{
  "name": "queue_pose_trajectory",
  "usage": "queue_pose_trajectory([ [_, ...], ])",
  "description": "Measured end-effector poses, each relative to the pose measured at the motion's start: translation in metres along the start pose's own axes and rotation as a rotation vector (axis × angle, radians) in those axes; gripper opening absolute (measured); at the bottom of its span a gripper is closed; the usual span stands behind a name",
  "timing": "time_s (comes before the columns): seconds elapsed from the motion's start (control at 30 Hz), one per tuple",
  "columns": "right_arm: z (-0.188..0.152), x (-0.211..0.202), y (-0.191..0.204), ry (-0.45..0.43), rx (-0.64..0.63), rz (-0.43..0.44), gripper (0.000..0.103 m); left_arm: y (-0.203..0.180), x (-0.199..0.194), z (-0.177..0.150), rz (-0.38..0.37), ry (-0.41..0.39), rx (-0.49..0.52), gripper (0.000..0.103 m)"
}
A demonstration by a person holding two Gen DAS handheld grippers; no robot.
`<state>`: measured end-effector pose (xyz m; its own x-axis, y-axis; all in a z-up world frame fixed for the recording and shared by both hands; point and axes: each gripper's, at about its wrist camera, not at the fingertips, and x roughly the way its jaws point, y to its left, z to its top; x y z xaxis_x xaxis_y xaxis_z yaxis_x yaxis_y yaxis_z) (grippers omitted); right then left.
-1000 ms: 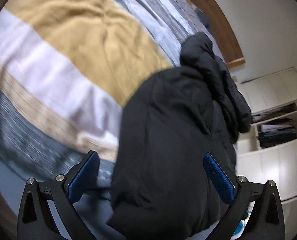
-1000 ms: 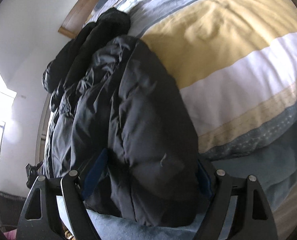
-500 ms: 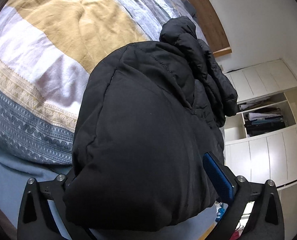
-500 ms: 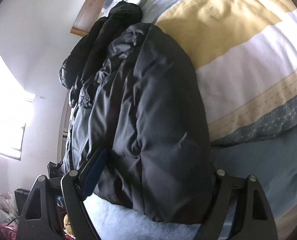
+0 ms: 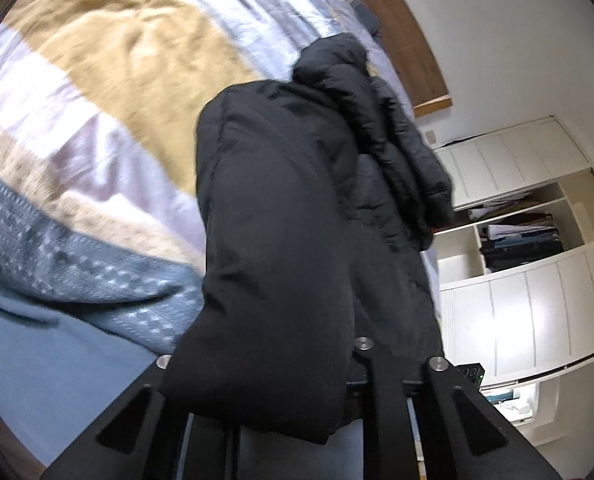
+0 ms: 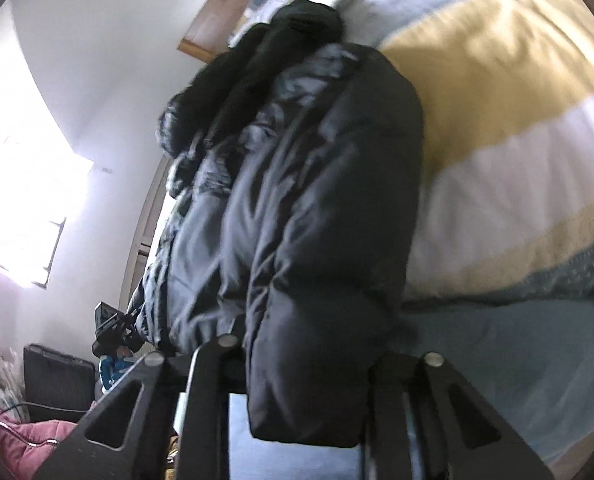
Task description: Fold large clothes
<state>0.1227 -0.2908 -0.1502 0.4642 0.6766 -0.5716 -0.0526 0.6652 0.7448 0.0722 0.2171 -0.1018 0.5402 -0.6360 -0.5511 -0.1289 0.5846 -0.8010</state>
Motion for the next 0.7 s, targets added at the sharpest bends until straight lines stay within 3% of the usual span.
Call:
queue_pose_trajectory([
  [0.17, 0.030, -0.024, 0.035, -0.084, -0.074, 0.048, 0.015, -0.044, -0.016, 0.023, -0.092, -0.038, 0.057, 0.012],
  [0.33, 0.074, -0.047, 0.057, -0.202, -0.083, 0.135, 0.015, -0.074, -0.020, 0.065, -0.234, -0.083, 0.024, 0.012],
  [0.57, 0.164, -0.053, 0.075, -0.360, -0.006, 0.370, 0.015, -0.109, -0.009, 0.148, -0.458, -0.197, -0.089, 0.012],
  [0.7, 0.229, -0.029, 0.068, -0.426, 0.124, 0.490, 0.017, -0.135, 0.020, 0.211, -0.471, -0.234, -0.155, 0.013],
])
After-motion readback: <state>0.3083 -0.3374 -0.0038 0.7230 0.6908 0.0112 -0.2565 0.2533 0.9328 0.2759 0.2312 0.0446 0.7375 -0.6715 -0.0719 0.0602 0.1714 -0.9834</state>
